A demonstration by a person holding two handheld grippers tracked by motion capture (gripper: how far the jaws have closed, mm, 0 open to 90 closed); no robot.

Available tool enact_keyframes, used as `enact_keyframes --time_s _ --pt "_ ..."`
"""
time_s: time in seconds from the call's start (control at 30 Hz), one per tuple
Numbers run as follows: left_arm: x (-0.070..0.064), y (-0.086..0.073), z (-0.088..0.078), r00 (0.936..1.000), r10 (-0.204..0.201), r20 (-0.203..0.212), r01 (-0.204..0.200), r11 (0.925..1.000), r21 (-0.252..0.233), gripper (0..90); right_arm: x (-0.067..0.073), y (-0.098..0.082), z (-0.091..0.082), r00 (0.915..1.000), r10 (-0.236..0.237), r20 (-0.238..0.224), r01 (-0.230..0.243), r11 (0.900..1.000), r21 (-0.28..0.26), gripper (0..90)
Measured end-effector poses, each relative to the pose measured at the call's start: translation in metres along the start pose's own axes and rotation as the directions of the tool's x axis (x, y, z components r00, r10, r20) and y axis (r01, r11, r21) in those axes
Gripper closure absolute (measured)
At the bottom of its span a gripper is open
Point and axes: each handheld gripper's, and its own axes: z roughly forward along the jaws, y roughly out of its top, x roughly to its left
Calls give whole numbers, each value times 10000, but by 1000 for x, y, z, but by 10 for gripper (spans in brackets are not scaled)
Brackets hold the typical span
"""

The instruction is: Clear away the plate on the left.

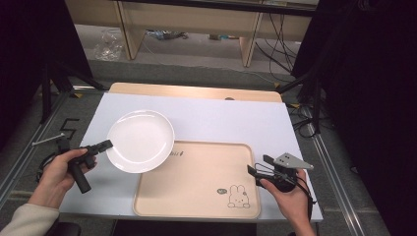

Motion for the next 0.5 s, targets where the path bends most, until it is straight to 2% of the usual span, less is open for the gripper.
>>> enact_keyframes --time_s 0.5 --pt "-4 -2 6 9999 90 44 -90 9999 129 872 0 0 -1 10000 -36 73 36 10000 -17 268"
